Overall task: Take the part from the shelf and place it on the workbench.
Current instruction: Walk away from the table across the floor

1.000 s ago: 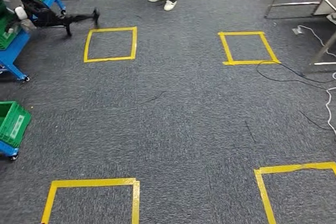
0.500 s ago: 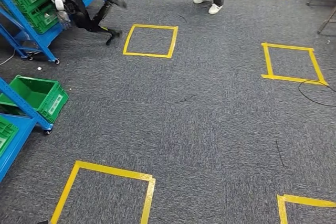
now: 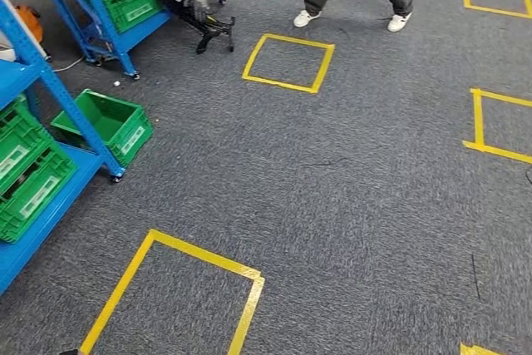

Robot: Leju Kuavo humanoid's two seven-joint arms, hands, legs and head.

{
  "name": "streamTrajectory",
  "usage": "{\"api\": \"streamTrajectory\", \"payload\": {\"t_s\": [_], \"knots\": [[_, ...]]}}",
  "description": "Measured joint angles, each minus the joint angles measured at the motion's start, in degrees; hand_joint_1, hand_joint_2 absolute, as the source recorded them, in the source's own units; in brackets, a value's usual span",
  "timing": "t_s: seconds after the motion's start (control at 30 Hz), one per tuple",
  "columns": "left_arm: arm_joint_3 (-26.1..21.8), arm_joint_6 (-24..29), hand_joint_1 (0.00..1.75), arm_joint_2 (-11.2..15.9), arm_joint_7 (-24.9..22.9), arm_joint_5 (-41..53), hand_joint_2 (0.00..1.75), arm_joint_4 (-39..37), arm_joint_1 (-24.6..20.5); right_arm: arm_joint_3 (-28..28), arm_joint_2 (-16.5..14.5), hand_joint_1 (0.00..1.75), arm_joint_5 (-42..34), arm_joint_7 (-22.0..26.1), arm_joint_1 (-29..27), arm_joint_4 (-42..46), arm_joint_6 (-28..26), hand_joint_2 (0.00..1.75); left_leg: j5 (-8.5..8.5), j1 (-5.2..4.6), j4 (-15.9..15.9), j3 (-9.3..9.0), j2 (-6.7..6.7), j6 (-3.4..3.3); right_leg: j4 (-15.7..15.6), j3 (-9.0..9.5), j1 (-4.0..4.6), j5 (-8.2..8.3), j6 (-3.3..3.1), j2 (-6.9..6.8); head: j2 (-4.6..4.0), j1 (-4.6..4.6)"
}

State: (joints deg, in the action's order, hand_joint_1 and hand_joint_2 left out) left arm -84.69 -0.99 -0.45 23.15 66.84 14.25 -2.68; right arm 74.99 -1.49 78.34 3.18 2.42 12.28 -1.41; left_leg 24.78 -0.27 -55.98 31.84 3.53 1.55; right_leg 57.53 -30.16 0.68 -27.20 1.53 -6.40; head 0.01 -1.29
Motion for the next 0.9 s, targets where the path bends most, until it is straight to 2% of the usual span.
{"api": "streamTrajectory", "payload": {"t_s": [0.03,0.1,0.13,0.17,0.2,0.23,0.27,0.3,0.33,0.4,0.43,0.47,0.53,0.57,0.6,0.67,0.7,0.73,0.77,0.8,0.83,0.9], "knots": [[0.0,0.0,0.00,0.0,0.0,0.0,0.00,0.0,0.2,0.0,0.0,0.00,0.0,0.0,0.1,0.0,0.0,0.00,-0.08,0.04,0.1,0.04,-0.54,-0.35,0.2,0.14,-0.11,-0.21,0.33,0.15,-0.01,-0.09],[0.0,0.1,0.00,0.0,-0.1,0.0,0.00,0.0,0.3,0.0,0.0,0.00,0.0,0.0,0.3,0.0,0.0,0.00,-0.36,0.25,0.2,0.05,-1.72,-1.08,2.8,-0.84,-0.41,-2.05,1.00,2.54,-0.01,-0.24],[0.0,0.1,0.00,0.0,-0.1,0.0,0.00,0.0,0.2,0.0,-0.1,0.00,0.0,0.1,0.2,0.0,0.0,0.00,-0.47,0.37,0.3,0.10,-2.37,-1.34,5.9,-2.23,-0.55,-3.82,1.27,4.25,-0.01,-0.40],[0.0,0.1,0.00,0.0,-0.1,0.0,0.00,0.0,0.1,0.0,-0.1,0.00,0.0,0.1,0.1,0.0,0.0,0.00,-0.53,0.39,0.3,0.18,-3.05,-1.51,9.9,-4.08,-0.62,-5.81,1.42,5.41,-0.01,-0.54],[0.0,0.1,0.00,0.0,-0.1,0.0,0.00,0.0,0.0,0.0,-0.1,0.00,0.0,0.1,-0.1,0.0,0.0,0.00,-0.58,0.40,0.3,0.24,-3.79,-1.60,13.9,-6.00,-0.67,-7.45,1.50,5.92,-0.01,-0.63],[0.0,0.1,0.00,0.0,-0.1,0.0,0.00,0.0,0.0,0.0,-0.1,0.00,0.0,0.2,-0.1,0.0,0.0,0.00,-0.62,0.40,0.3,0.27,-4.54,-1.61,16.6,-7.38,-0.69,-8.16,1.54,6.10,-0.01,-0.68],[0.0,0.1,0.00,0.0,-0.1,0.0,0.00,0.0,0.0,0.0,-0.1,0.00,-0.1,0.2,-0.2,0.0,0.0,0.00,-0.67,0.41,0.2,0.27,-5.32,-1.58,17.1,-7.81,-0.74,-7.69,1.55,6.18,-0.01,-0.70],[0.0,0.1,0.00,0.0,-0.2,0.0,0.00,0.0,0.1,0.0,-0.1,0.00,-0.1,0.2,-0.2,0.0,0.0,0.00,-0.72,0.45,0.2,0.24,-6.14,-1.50,15.2,-7.06,-0.84,-6.11,1.51,6.33,-0.01,-0.70],[0.0,0.0,0.00,0.0,-0.2,0.0,0.00,0.0,0.1,0.0,-0.1,0.00,-0.1,0.2,-0.2,0.0,0.0,0.00,-0.78,0.52,0.2,0.20,-6.98,-1.35,11.5,-5.37,-1.01,-3.83,1.51,6.94,-0.01,-0.71],[0.0,0.0,0.00,0.1,-0.2,0.0,0.00,0.0,0.0,0.0,-0.1,0.00,-0.1,0.2,-0.2,0.0,0.0,0.00,-0.88,0.59,0.0,0.32,-8.54,-0.85,3.7,-1.77,-1.48,-0.65,1.53,9.54,-0.01,-0.75],[0.0,0.0,0.00,0.2,-0.3,0.0,0.00,0.0,-0.1,0.0,-0.1,0.00,-0.1,0.2,-0.1,0.0,0.0,0.00,-0.99,0.62,-0.1,0.51,-9.20,-0.50,1.5,-0.80,-1.60,-0.09,1.47,10.53,-0.01,-0.76],[0.0,0.0,0.00,0.2,-0.3,0.0,0.00,0.0,0.0,0.0,-0.2,0.00,-0.1,0.2,-0.1,0.0,0.0,0.00,-1.17,0.67,-0.1,0.78,-9.81,-0.12,0.7,-0.47,-1.58,-0.15,1.30,10.95,-0.01,-0.76],[0.0,0.0,0.00,0.3,-0.3,0.0,0.00,0.0,0.3,0.0,-0.2,0.00,-0.1,0.3,0.0,0.0,0.0,0.00,-1.52,0.93,0.0,1.27,-10.63,0.61,0.6,-0.51,-1.37,0.08,0.61,9.87,-0.01,-0.73],[0.0,0.0,0.00,0.3,-0.3,0.0,0.00,0.0,0.4,0.0,-0.2,0.00,-0.1,0.3,0.1,0.0,0.0,0.00,-1.18,0.96,-0.4,1.59,-9.98,0.88,0.6,-0.52,-1.33,0.27,0.19,9.26,-0.01,-0.66],[0.0,0.0,0.00,0.3,-0.3,0.0,0.00,0.0,0.5,0.0,-0.2,0.00,-0.1,0.3,0.1,0.0,0.0,0.00,-0.18,0.93,-1.7,2.27,-8.78,1.07,0.4,-0.57,-1.31,0.44,-0.21,8.58,-0.01,-0.46],[0.0,0.0,0.00,0.3,-0.3,0.0,0.00,0.0,0.2,0.0,-0.2,0.00,0.0,0.2,-0.1,0.0,0.1,0.00,3.56,0.78,-7.8,5.09,-5.86,1.33,0.3,-0.69,-1.17,0.59,-0.73,7.00,-0.01,0.00],[0.0,0.0,0.00,0.3,-0.4,0.1,0.00,0.0,0.1,0.0,-0.2,0.00,0.0,0.2,-0.2,0.0,0.1,0.00,5.46,0.78,-11.8,6.91,-5.18,1.44,0.3,-0.78,-1.06,0.58,-0.85,6.14,-0.01,0.17],[0.0,0.0,0.00,0.2,-0.4,0.1,0.00,0.0,0.0,0.0,-0.2,0.00,0.1,0.2,-0.3,0.0,0.1,0.00,6.64,0.79,-15.0,8.27,-4.86,1.52,0.3,-0.85,-0.96,0.57,-0.91,5.27,-0.01,0.21],[0.0,0.0,0.00,0.2,-0.4,0.2,0.00,0.0,0.1,0.0,-0.2,0.00,0.1,0.1,-0.4,0.0,0.1,0.00,6.80,0.79,-16.5,8.80,-4.69,1.54,0.3,-0.89,-0.90,0.55,-0.93,4.47,-0.01,0.22],[0.0,0.0,0.00,0.2,-0.5,0.2,0.00,0.0,0.1,0.0,-0.2,0.00,0.1,0.1,-0.3,0.0,0.1,0.00,5.84,0.78,-15.7,8.14,-4.49,1.51,0.3,-0.87,-0.86,0.53,-0.93,3.72,-0.01,0.22],[0.0,0.0,0.00,0.2,-0.5,0.2,0.00,0.0,0.2,0.0,-0.3,0.00,0.1,0.1,-0.3,0.0,0.1,0.00,4.13,0.75,-12.8,6.42,-3.98,1.41,0.3,-0.80,-0.85,0.50,-0.89,3.03,-0.01,0.23],[0.0,0.0,0.00,0.3,-0.5,0.3,0.00,0.0,0.1,0.0,-0.3,0.00,0.1,0.1,-0.2,0.0,0.1,0.00,1.08,0.46,-4.8,1.90,-1.36,1.01,0.4,-0.64,-0.64,0.29,-0.58,1.67,-0.01,0.39]]}}
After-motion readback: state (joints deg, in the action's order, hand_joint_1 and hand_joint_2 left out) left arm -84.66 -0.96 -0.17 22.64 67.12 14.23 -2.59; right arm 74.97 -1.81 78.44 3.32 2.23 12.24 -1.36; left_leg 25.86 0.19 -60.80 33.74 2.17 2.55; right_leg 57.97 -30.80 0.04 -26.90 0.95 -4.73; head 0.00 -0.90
